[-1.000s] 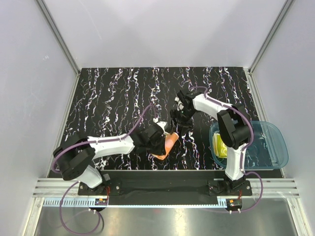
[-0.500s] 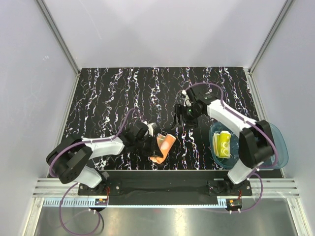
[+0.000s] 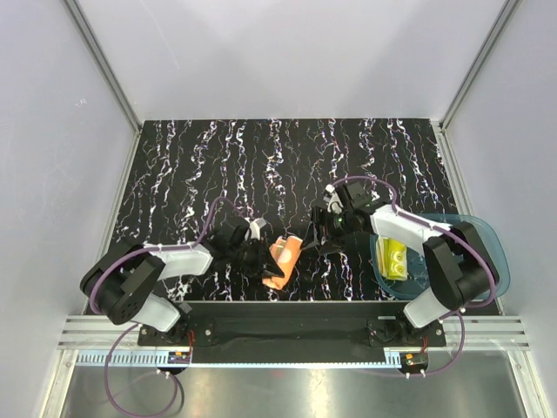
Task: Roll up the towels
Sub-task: Roll the towel
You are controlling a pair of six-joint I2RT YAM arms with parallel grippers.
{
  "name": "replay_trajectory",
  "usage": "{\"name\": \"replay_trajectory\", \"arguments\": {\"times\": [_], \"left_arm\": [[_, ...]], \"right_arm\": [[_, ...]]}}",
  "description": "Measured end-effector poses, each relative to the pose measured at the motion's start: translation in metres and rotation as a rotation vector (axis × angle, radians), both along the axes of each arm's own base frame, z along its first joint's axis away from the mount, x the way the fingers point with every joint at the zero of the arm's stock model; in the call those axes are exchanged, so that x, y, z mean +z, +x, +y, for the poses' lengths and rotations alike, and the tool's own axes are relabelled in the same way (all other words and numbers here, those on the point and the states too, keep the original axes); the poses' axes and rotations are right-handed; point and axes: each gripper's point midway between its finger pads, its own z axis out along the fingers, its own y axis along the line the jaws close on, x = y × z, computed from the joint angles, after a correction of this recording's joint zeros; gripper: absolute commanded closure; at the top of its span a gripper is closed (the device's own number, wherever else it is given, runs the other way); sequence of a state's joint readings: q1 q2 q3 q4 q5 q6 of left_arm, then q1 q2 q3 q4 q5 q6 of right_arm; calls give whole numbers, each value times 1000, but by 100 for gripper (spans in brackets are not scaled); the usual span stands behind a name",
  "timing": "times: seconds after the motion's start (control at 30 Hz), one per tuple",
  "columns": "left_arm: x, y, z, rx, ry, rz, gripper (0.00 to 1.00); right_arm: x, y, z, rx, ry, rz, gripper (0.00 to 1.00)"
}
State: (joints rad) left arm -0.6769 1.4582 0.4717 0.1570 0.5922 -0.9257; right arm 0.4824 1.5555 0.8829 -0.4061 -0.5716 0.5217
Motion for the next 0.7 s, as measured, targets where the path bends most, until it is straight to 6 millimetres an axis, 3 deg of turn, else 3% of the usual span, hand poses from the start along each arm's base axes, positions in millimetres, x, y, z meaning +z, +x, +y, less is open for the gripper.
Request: {"name": "replay_trajectory", "arguments": {"times": [0.4, 0.63, 0.7], "left_arm": [[-2, 2, 4, 16, -36, 73, 100], [-3, 2, 4, 11, -48, 93, 100], [-4, 2, 3, 11, -54, 101, 100]], "right_arm": [[-27, -9, 36, 77, 51, 25, 26], [-39, -6, 45, 86, 75, 50, 37], [-41, -5, 48, 91, 85, 52, 46]]}}
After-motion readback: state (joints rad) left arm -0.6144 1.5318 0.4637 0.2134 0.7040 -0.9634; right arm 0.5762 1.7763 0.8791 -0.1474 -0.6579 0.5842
